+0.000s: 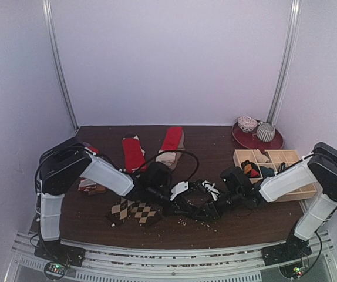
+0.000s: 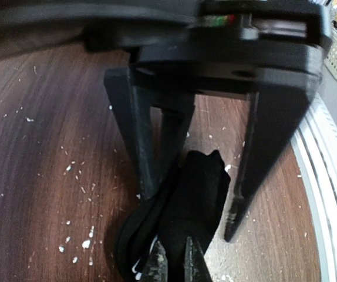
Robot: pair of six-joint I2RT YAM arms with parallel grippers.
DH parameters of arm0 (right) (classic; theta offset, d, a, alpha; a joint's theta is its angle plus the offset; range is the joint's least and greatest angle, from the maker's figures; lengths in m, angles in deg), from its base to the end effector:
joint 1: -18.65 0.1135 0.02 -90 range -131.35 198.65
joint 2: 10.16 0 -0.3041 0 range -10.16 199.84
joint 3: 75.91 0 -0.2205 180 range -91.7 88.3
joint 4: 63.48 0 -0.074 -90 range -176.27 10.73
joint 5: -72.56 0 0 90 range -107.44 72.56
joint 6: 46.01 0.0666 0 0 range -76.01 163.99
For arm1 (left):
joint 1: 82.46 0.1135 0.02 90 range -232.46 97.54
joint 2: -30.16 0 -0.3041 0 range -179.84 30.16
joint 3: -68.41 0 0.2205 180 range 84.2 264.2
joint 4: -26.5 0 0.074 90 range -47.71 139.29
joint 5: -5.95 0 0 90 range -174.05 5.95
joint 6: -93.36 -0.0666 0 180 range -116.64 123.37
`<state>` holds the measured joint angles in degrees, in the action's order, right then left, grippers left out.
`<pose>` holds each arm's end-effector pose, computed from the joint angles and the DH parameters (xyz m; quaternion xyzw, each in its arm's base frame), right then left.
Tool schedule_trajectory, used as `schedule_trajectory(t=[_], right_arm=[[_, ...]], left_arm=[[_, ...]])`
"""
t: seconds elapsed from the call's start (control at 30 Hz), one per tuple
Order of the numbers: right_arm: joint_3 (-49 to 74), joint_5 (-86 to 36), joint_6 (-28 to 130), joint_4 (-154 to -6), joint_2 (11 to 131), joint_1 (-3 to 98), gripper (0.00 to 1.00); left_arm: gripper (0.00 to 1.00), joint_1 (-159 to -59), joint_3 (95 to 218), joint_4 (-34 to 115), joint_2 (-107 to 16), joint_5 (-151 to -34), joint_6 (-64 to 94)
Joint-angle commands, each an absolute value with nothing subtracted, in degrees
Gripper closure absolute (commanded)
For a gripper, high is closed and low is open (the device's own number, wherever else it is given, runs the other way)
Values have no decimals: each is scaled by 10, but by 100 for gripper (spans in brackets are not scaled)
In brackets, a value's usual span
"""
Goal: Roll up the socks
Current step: Pick up the sock from the center of the board.
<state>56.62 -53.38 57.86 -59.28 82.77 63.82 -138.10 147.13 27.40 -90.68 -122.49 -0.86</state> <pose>0.1742 0.2307 0.1757 -0.3563 0.8000 0.4379 0.2031 0.2095 -0.3797 0.1406 0.5458 0.6850 -0.4353 0.2081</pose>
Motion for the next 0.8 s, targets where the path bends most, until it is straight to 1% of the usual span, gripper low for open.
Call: schedule_trajectory(t=[0.0,0.1,0.2,0.23,0.3,0.33,0.37,0.4,0.43,0.47,0.5,0.53,0.67,0.77], right_arm=[[567,-523,580,-637,851,648,60],[565,-510,584,-642,853,647,73],[556,-493,584,-658,857,647,85],[554,-485,585,-663,857,647,87],[553,-471,590,-669,856,647,93],[551,-465,594,-673,855,647,96],[550,-460,597,-678,854,647,100],[547,-456,601,-681,852,647,100],[546,-450,607,-684,848,647,100],[545,-442,611,-686,842,647,100],[543,-439,615,-690,835,646,100],[539,-426,619,-701,826,645,100],[516,-384,622,-771,766,625,100],[500,-348,628,-829,691,594,100]], left_arm=[[100,-1378,1442,428,-973,-1142,-16],[100,-1378,1442,429,-974,-1139,-19],[100,-1378,1444,429,-973,-1132,-21],[100,-1379,1446,429,-972,-1131,-22],[93,-1378,1452,427,-967,-1123,-24],[84,-1377,1455,425,-961,-1118,-24],[72,-1376,1457,423,-953,-1114,-24],[62,-1375,1459,421,-944,-1107,-25],[53,-1373,1459,418,-932,-1101,-27],[35,-1372,1459,415,-920,-1093,-29],[7,-1370,1459,414,-904,-1081,-29],[2,-1366,1459,417,-887,-1074,-30],[2,-1344,1444,425,-813,-1052,-31],[2,-1328,1436,431,-762,-1038,-26]])
